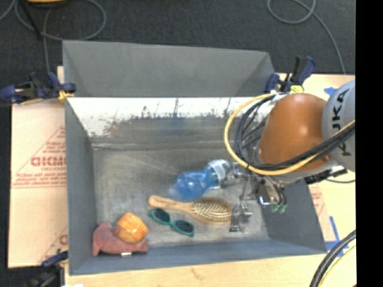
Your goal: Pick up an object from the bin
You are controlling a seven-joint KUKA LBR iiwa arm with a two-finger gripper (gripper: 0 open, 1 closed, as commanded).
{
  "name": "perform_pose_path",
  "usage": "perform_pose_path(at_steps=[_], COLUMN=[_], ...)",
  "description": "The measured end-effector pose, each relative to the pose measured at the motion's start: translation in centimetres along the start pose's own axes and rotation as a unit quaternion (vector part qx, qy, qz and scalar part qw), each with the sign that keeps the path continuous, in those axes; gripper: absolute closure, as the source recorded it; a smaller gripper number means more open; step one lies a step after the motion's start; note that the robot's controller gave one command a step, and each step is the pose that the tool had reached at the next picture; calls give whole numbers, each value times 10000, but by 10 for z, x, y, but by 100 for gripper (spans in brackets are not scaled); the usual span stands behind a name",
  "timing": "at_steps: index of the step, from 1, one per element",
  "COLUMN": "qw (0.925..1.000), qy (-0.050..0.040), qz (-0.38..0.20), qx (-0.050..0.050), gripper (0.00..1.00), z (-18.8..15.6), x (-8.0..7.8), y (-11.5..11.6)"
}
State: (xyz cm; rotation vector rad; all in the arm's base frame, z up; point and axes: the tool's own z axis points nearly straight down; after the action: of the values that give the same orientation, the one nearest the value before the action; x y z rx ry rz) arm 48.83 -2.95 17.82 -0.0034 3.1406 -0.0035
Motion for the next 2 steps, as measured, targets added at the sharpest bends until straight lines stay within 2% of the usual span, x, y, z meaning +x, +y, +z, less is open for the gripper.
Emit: perform_pose_path(at_steps=[1, 2], qw=[10000, 9995], qy=[0, -41], qz=[5, -325], qx=[0, 0], gripper=[0, 0], z=[0, 40], x=[0, -8], y=[0, 9])
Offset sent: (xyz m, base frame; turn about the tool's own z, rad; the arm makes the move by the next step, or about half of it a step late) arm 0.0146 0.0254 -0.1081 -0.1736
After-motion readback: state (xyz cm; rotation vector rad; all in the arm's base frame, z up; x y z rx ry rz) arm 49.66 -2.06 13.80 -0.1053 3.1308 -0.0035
